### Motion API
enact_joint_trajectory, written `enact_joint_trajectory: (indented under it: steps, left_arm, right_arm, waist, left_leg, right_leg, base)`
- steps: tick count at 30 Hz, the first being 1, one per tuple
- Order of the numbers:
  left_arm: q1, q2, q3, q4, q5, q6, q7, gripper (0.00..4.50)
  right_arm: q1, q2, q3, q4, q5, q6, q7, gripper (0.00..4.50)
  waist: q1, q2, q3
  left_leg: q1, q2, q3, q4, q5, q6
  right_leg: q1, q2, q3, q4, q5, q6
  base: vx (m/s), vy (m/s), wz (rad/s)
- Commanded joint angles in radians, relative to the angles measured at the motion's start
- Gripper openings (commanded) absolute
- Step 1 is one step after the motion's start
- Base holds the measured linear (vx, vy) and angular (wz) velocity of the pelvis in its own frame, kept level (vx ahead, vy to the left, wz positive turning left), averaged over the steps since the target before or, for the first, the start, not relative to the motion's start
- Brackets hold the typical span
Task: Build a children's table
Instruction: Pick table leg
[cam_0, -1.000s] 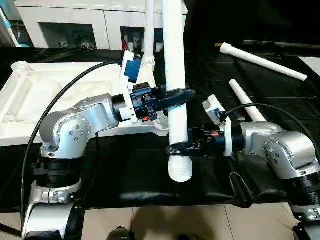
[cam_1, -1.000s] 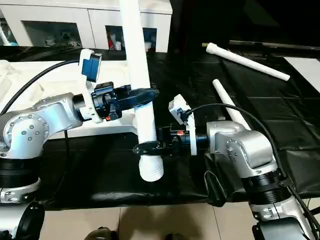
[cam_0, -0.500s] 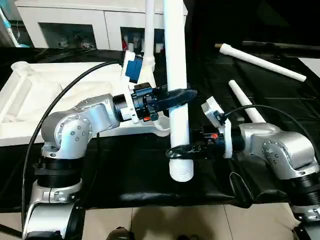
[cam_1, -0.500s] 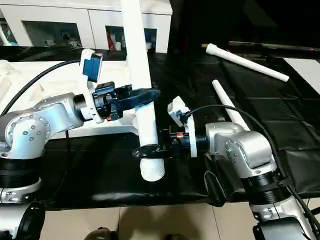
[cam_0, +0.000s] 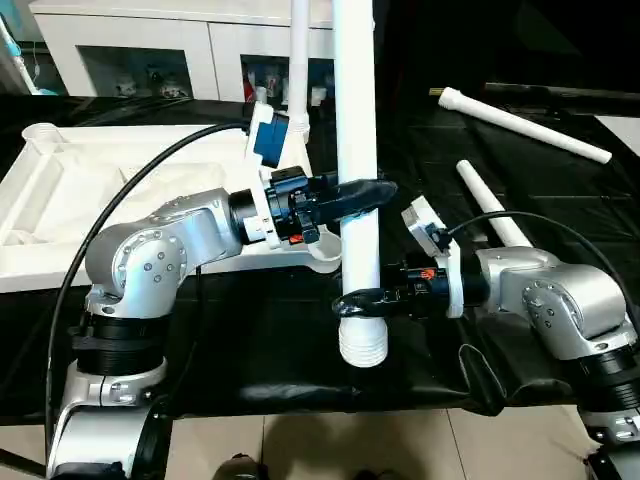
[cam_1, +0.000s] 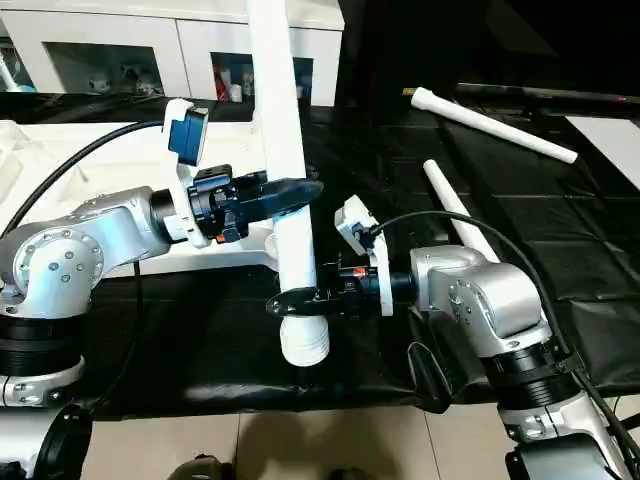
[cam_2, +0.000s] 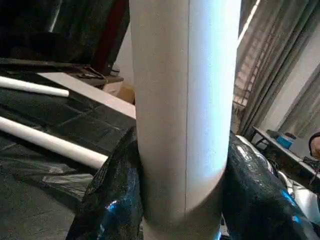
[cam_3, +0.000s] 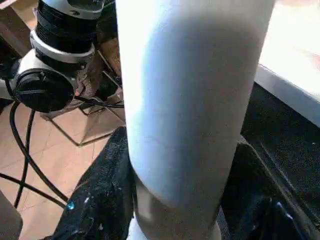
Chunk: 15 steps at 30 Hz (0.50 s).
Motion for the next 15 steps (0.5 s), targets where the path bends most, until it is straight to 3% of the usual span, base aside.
enact_joint_trajectory:
  steps: [1, 8, 10, 12, 15]
  left_arm:
    - [-0.013, -0.005, -0.016, -0.013, -0.007, -0.021, -0.01, 1.78]
    - [-0.003, -0.016, -0.008, -0.01, 0.021, -0.061, 0.019, 1.78]
    - [-0.014, -0.062, 0.058, 0.03, -0.013, -0.079, 0.065, 2.34]
    - [-0.022, -0.096, 0.121, 0.061, -0.067, -0.078, 0.094, 2.48]
    - [-0.016, -0.111, 0.147, 0.067, -0.095, -0.088, 0.09, 2.7]
  right_arm:
    - [0.008, -0.004, -0.01, 0.007, 0.007, -0.006, 0.002, 1.86]
    - [0.008, 0.003, -0.014, 0.014, 0.007, -0.013, -0.001, 1.86]
    - [0.009, 0.008, -0.021, 0.019, 0.003, -0.024, -0.011, 1.86]
    - [0.011, 0.013, -0.029, 0.019, 0.002, -0.028, -0.022, 1.85]
    - [0.013, 0.018, -0.037, 0.019, 0.004, -0.031, -0.031, 1.85]
  waist:
    - [0.003, -0.005, -0.094]
    - [0.005, -0.005, -0.092]
    - [0.005, -0.007, -0.092]
    - [0.005, -0.006, -0.091]
    - [0.004, -0.005, -0.091]
  left_leg:
    - [0.022, 0.054, -0.028, -0.066, -0.21, 0.002]
    - [0.023, 0.054, -0.028, -0.066, -0.217, 0.001]
    - [0.022, 0.053, -0.027, -0.065, -0.216, 0.001]
    - [0.023, 0.052, -0.026, -0.063, -0.225, 0.0]
    - [0.022, 0.053, -0.03, -0.066, -0.239, -0.001]
  right_leg:
    - [0.064, -0.058, 0.043, -0.075, -0.349, -0.141]
    - [0.063, -0.058, 0.043, -0.079, -0.375, -0.128]
    - [0.062, -0.058, 0.043, -0.08, -0.373, -0.129]
    - [0.062, -0.058, 0.042, -0.081, -0.383, -0.133]
    - [0.064, -0.059, 0.038, -0.085, -0.4, -0.127]
  base:
    - [0.0, 0.0, 0.0]
    - [0.0, 0.0, 0.0]
    - [0.0, 0.0, 0.0]
    - [0.0, 0.0, 0.0]
    - [0.0, 0.0, 0.0]
